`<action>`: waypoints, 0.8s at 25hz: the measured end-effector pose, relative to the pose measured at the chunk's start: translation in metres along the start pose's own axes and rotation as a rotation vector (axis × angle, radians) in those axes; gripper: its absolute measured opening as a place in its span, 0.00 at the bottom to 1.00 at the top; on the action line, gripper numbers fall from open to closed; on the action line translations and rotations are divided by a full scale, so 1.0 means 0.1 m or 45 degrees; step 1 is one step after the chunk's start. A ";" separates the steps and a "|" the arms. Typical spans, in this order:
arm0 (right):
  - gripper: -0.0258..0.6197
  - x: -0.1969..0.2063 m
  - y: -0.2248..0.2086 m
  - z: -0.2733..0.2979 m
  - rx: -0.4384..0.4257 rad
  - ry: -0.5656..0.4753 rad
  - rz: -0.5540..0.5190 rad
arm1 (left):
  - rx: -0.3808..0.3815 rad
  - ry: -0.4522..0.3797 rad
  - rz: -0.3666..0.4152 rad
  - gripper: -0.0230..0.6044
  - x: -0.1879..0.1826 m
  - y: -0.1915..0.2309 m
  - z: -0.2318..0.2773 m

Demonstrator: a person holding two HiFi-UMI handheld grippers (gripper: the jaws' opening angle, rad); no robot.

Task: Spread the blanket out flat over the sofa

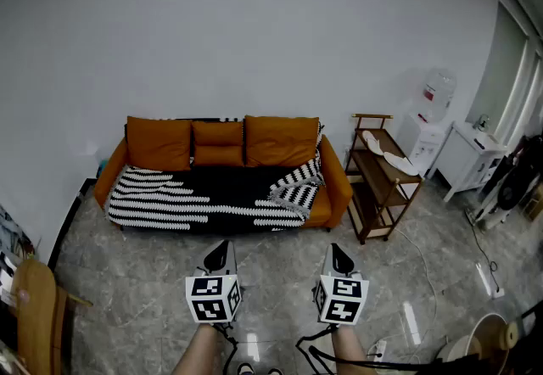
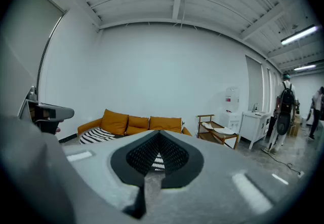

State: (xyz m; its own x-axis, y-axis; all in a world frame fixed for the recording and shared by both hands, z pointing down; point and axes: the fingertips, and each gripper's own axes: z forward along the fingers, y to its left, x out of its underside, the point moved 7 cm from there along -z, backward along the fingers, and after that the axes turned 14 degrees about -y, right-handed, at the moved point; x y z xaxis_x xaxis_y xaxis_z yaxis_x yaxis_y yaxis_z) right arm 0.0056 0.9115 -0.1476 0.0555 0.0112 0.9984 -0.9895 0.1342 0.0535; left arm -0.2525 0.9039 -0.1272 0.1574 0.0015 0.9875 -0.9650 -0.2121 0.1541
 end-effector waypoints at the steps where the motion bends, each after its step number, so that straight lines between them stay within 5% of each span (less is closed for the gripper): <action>1: 0.05 0.01 0.01 -0.01 0.000 0.000 -0.004 | -0.001 0.001 0.000 0.03 0.01 0.02 -0.02; 20: 0.05 0.17 0.24 -0.16 0.063 0.062 0.004 | 0.040 0.030 0.032 0.03 0.05 0.34 -0.19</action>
State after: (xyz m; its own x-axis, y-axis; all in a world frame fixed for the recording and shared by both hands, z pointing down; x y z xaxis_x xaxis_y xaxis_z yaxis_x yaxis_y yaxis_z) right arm -0.0152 0.9308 -0.1292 0.0578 0.0601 0.9965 -0.9950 0.0851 0.0526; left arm -0.2889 0.9151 -0.1166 0.1274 0.0190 0.9917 -0.9615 -0.2430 0.1282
